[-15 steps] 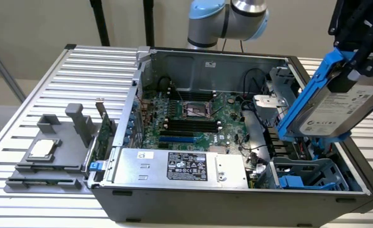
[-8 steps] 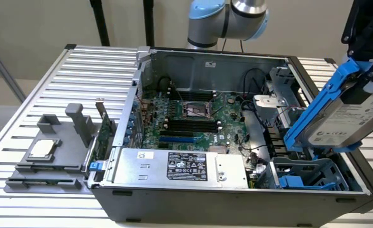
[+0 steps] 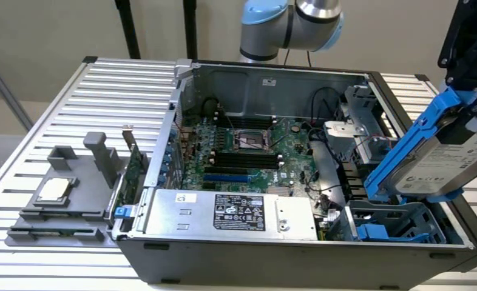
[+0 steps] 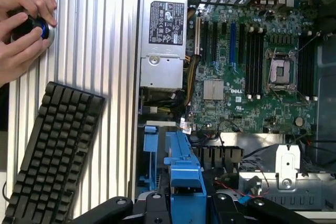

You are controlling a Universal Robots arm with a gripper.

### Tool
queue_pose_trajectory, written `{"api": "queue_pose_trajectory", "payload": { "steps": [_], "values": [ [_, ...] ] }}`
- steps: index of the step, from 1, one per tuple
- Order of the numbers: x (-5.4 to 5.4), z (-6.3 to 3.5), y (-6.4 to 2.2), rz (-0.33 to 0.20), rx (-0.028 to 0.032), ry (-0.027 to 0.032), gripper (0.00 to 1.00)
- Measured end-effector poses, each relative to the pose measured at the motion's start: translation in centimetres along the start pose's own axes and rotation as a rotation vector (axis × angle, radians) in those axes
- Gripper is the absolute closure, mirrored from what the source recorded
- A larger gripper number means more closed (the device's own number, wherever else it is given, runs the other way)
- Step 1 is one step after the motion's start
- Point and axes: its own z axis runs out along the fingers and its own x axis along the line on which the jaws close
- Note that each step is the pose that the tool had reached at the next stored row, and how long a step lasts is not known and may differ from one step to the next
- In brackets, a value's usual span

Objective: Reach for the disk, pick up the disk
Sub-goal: 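Pick up the disk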

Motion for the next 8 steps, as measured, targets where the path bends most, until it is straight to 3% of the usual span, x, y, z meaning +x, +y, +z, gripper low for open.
{"api": "queue_pose_trajectory", "payload": {
  "steps": [8],
  "values": [
    [0.0,0.01,0.0,0.0,-0.0001,-0.0002,0.67]
  ]
}}
